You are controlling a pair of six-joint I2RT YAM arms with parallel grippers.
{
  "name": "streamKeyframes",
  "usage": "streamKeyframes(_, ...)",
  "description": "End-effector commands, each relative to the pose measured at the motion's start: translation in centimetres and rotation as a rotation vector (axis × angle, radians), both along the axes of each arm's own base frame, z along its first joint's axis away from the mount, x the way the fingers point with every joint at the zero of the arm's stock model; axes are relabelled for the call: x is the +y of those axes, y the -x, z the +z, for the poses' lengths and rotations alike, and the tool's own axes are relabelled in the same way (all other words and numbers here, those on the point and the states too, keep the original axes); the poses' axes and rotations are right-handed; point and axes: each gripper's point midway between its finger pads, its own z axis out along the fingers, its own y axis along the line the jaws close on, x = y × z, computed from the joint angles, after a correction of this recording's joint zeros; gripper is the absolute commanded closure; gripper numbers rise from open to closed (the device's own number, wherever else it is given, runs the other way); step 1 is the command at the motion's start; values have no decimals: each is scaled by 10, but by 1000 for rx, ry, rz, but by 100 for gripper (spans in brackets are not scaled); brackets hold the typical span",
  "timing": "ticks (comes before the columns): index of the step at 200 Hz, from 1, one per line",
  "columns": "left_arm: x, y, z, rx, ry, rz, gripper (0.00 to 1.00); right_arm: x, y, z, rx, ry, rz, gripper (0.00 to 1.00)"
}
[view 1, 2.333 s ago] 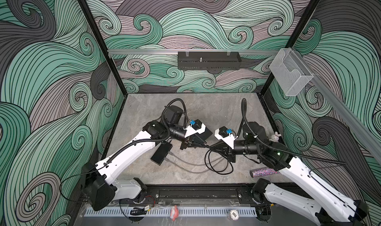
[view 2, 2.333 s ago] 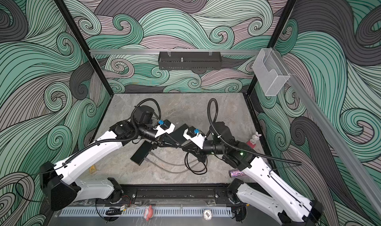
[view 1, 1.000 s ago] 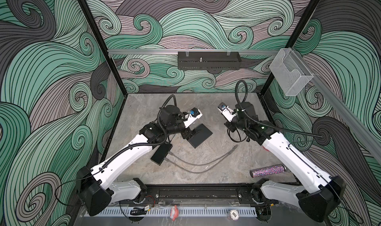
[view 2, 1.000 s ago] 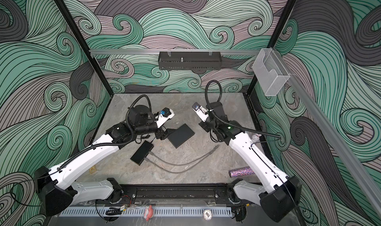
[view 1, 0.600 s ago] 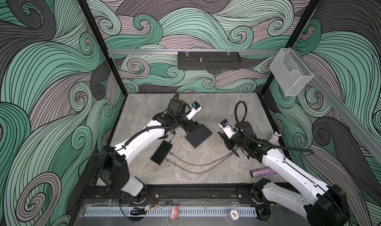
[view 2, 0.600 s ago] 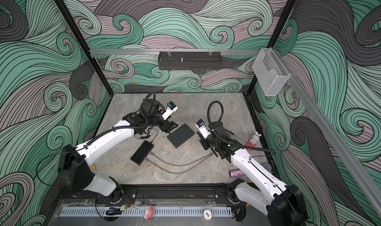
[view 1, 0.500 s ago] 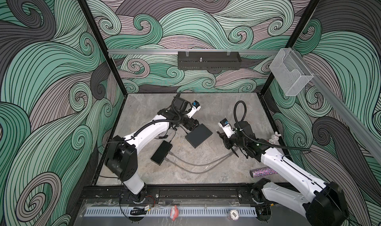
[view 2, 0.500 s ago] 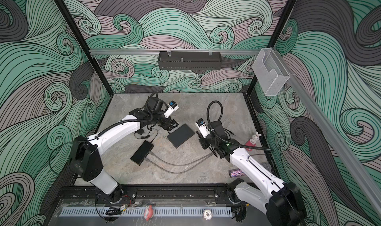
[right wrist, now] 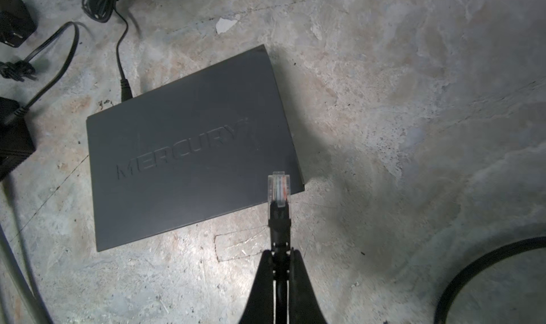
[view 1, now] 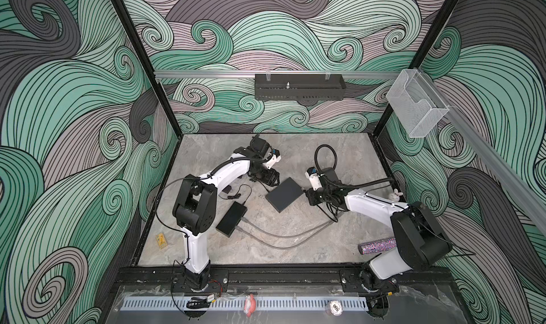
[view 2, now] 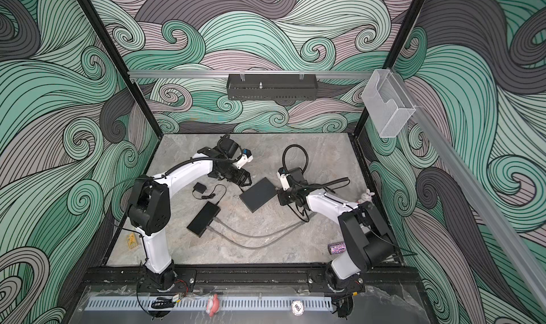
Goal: Insert the plug into the switch port
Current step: 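Carry the plug with the right gripper toward the switch while the left reaches it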
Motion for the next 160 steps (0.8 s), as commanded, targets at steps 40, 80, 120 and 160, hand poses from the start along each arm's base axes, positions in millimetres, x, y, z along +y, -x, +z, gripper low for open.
streamKeyframes(40, -6, 4, 47, -57, 118, 24, 33, -2, 10, -3, 15, -64, -47, 100)
streamKeyframes(80, -4, 6, 66, -103, 143, 28, 33, -7, 24, -3, 26, -61, -40, 100)
streamKeyframes(120, -8, 9, 76, -109, 177, 14, 33, -4, 22, -17, 63, -45, -29, 100)
streamKeyframes(160, -7, 11, 85, -128, 188, 11, 33, 2, 12, -22, 69, -47, -28, 100)
